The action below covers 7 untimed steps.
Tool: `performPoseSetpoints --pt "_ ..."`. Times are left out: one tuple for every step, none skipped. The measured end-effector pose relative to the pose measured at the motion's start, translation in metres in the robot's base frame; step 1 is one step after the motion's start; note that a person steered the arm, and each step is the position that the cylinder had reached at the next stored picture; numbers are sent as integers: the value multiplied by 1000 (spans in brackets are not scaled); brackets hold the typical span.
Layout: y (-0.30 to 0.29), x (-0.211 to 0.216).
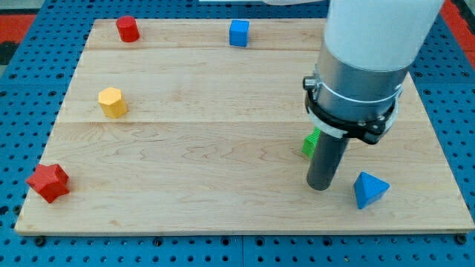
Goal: Move the green star to the bottom center
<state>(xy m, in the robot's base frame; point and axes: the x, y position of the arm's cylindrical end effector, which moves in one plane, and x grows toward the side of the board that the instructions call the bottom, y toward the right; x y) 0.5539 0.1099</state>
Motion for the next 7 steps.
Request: performPoseSetpoints --pt "15 0" --pt "22 -1" --pt "23 -17" --pt "34 -31" --pt "67 -45" --pt "61 -54" --pt "43 -54"
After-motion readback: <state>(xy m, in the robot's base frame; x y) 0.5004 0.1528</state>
